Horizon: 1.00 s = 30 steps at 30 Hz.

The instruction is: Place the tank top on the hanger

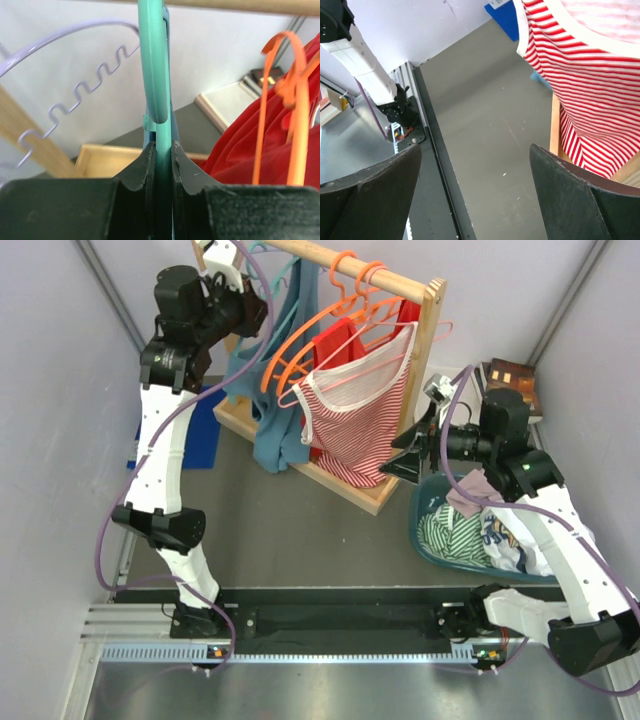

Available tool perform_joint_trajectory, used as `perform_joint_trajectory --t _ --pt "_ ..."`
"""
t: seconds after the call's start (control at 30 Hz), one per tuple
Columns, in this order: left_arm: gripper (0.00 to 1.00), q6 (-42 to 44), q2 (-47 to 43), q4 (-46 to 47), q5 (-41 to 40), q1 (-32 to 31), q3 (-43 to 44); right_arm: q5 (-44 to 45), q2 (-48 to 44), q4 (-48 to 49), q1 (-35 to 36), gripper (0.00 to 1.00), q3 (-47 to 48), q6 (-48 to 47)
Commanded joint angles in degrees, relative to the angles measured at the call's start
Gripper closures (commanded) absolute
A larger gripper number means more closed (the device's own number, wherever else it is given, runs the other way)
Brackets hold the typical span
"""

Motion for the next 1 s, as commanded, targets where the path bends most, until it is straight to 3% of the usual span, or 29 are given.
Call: perform_joint_trajectory --t 0.0,0.53,0.97 --pt "1.0 -3.13 1.61 14.99 1.34 -1.79 2.77 0.73 -0.93 2.05 -0.59 0.12 -0.95 0.74" --pt "1.0 -7.7 8.73 26.42 2.74 -3.63 5.14 1.96 -2.78 2.84 -0.59 0.12 -3.86 2.5" --pt "1.0 -8.06 11.46 24.24 4.5 -5.57 5.14 1.78 -2.34 3.1 -0.59 0.12 -4.29 2.15"
